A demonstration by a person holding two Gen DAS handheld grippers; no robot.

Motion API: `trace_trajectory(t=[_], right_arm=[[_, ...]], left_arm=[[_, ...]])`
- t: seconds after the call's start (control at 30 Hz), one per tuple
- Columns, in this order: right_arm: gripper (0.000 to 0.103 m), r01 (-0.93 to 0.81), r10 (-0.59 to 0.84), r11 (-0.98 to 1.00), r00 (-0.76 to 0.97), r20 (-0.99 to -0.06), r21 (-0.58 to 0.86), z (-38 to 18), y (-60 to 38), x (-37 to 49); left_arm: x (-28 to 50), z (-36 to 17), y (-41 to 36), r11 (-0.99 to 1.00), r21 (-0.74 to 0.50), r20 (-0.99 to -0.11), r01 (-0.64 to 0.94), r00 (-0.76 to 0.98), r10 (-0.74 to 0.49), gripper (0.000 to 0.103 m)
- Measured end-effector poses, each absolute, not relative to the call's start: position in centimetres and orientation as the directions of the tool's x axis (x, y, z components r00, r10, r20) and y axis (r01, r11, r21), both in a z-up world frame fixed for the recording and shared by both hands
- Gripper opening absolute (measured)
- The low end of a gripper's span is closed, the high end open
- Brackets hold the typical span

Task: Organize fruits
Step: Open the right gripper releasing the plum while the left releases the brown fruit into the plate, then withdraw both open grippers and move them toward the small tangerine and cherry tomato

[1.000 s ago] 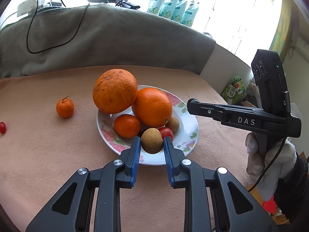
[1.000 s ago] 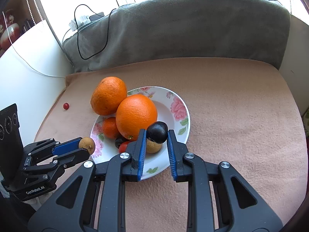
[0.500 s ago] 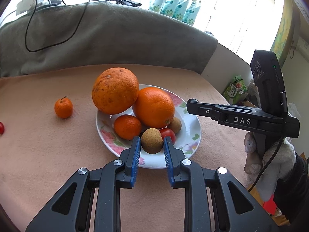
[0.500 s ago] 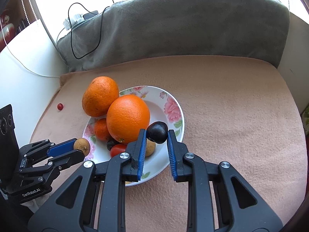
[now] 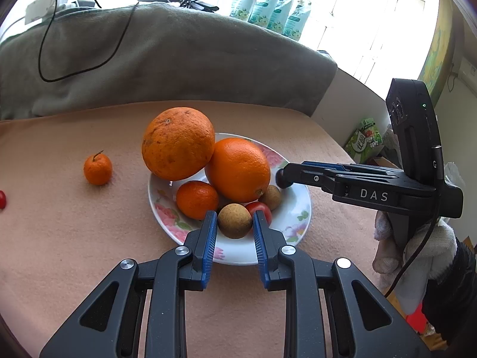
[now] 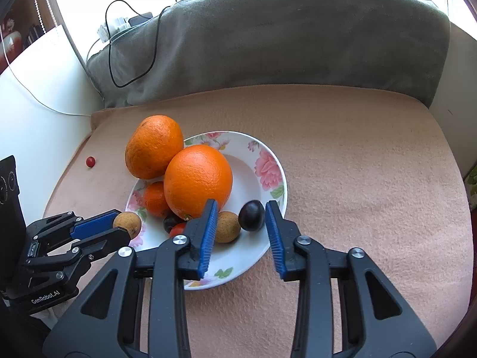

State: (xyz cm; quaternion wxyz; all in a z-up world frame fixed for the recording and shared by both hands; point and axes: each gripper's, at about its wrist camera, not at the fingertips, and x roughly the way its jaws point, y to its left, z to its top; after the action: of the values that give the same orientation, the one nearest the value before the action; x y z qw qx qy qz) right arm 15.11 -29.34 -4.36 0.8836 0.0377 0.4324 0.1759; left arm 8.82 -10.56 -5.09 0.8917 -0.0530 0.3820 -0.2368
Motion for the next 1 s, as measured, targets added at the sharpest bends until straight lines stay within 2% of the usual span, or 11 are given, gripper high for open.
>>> trace_trajectory(t=[0.1,0.17,0.27,0.43,0.5,0.7,1.0], right_arm=[[0.050,-0.282,0.341,0.936,0.574,-0.744,0.211,-4.1,-29.3,15.0],[0.053,-0.282,0.339,0.937,0.578,-0.743,0.208,-4.0,-29.3,15.0],[0.066,-0.279,0.333,0.939,0.587,-0.738,0.202,-3.8,-29.2,14.9],[0.070,-0.273,0.334,0.939,0.594,-0.731,0.207,-3.6,-29.4,15.0],[0.077,-0.277,0.339,0.938,0.592,-0.732,0.210,-3.6,-29.3,15.0],[0.087,-0.273,0.348,0.935,0.595,-0.724,0.225,-3.4,-29.4,15.0],[0.088,-0.277,0.345,0.936,0.599,-0.722,0.217,-2.9,-29.1,14.9]], left_arm=[[8.8,-5.1,-10.5,0.883,-0.273,-0.654,0.382,0.600,-0.462,0.027],[8.7,-5.0,-10.5,0.883,-0.272,-0.651,0.382,0.603,-0.461,0.036],[8.6,-4.9,-10.5,0.884,-0.268,-0.649,0.383,0.607,-0.459,0.045],[8.6,-4.8,-10.4,0.889,-0.256,-0.650,0.379,0.614,-0.448,0.063],[8.6,-4.7,-10.4,0.895,-0.252,-0.650,0.367,0.621,-0.438,0.070],[8.6,-4.7,-10.3,0.903,-0.240,-0.660,0.355,0.623,-0.420,0.071],[8.3,-4.4,-9.9,0.913,-0.224,-0.656,0.340,0.641,-0.399,0.071]])
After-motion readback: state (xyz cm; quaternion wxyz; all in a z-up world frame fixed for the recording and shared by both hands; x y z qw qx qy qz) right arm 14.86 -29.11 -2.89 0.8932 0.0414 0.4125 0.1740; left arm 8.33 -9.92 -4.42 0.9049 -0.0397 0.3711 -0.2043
